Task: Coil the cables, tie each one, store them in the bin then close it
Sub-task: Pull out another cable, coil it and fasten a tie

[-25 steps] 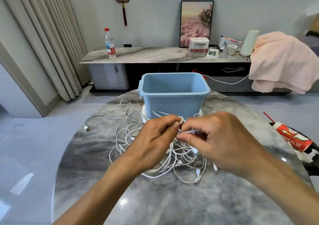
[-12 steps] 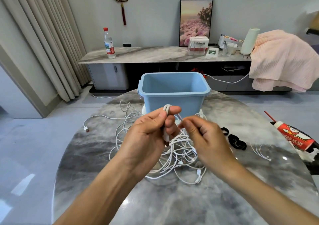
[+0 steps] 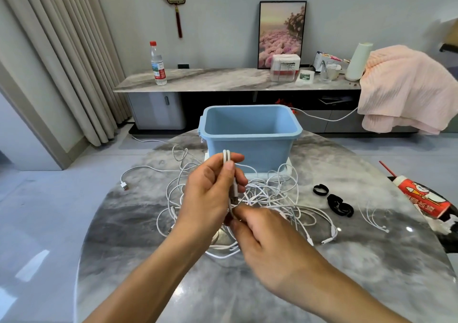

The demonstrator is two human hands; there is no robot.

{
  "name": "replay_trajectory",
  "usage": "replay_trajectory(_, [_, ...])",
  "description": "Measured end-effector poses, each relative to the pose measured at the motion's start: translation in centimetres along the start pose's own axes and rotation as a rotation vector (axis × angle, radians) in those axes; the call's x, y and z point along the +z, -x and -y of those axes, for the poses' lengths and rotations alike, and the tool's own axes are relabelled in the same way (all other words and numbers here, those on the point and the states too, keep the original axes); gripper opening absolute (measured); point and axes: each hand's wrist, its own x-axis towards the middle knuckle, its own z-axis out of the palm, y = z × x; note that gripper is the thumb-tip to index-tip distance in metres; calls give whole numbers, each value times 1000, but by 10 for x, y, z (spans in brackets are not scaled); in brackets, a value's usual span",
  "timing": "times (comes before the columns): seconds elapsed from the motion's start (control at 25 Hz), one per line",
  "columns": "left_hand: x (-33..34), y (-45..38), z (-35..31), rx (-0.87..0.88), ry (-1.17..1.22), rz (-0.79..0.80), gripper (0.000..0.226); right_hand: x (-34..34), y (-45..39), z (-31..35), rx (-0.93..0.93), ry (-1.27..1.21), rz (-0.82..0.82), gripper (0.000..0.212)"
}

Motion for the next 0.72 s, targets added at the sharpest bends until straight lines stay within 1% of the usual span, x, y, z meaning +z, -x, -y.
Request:
replay_trajectory(0.12, [2,2,3,9,-82,106,23,-17,2,7,-58,116,-35,31])
replay_trajectory(0.2, [1,3,1,41,-145,170,20,-35,-1,6,-123,163,-32,35])
replay_trajectory(0.28, [-1,4,-2,73,-160,255,22,-51,-5,-1,-209,217,-33,30])
replay_trajectory(0.4, [1,7,-8,52,-157,416,35,-72,-11,-15,-329,201,-132,20])
replay_trajectory(0.48, [1,7,-9,-30,-92,443,38,-79,-15,-25,-372,196,-215,22])
replay_trajectory(0.56, [1,6,-11,-109,-13,446,38,-82,-20,-36,-387,142,-319,29])
replay_trajectory(0.64, [2,6,-13,-159,50,431,36,-79,-24,-45,-404,51,-368,32])
replay_trajectory(0.72, [4,9,-19,-196,146,402,34,-72,-28,-51,-409,-93,-418,28])
